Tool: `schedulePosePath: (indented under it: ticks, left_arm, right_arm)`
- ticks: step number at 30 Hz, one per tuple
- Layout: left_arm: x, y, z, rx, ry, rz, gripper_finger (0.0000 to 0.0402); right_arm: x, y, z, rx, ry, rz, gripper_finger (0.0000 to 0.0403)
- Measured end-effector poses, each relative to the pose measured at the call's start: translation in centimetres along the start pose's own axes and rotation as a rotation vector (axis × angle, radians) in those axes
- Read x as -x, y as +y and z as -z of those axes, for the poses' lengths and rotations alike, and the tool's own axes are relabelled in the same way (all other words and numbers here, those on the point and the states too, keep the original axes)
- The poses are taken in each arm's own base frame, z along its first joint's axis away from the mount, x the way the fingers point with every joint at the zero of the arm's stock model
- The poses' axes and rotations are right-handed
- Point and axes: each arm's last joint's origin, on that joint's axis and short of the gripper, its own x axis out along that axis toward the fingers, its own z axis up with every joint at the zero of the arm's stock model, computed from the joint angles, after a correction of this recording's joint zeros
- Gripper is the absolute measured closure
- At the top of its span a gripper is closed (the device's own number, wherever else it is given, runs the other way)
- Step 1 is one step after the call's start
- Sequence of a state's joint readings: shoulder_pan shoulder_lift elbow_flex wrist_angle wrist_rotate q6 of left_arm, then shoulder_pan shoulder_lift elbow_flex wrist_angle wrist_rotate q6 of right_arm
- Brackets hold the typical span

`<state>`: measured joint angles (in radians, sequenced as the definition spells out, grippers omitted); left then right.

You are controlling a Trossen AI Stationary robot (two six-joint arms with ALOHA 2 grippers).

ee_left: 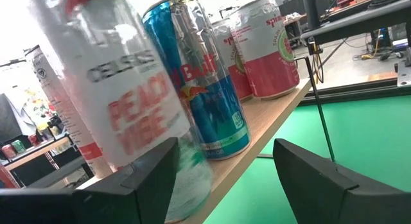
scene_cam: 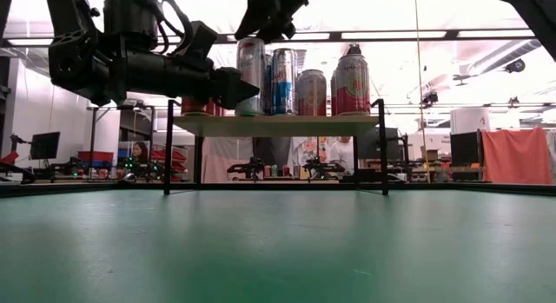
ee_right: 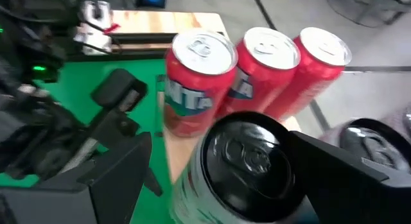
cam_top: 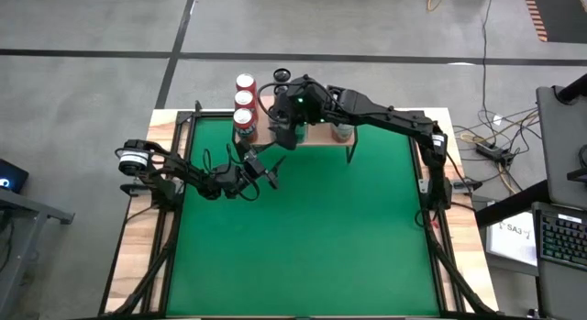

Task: Place canned beverage on shelf
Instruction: Put the white soda can on the shelf aligned with other white soda cans on the shelf

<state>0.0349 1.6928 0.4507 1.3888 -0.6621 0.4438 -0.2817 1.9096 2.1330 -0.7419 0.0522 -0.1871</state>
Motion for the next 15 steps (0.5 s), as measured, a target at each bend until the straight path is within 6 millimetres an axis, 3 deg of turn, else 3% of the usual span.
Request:
schedulePosePath:
  ticks: [15]
  left_arm:
    - [-0.05,-0.07,0.34,-0.010,0.028,0.010,0.0162]
  right_arm:
    - [0.53,0.64,-0.41,0.033,-0.004,0.012,0.0051]
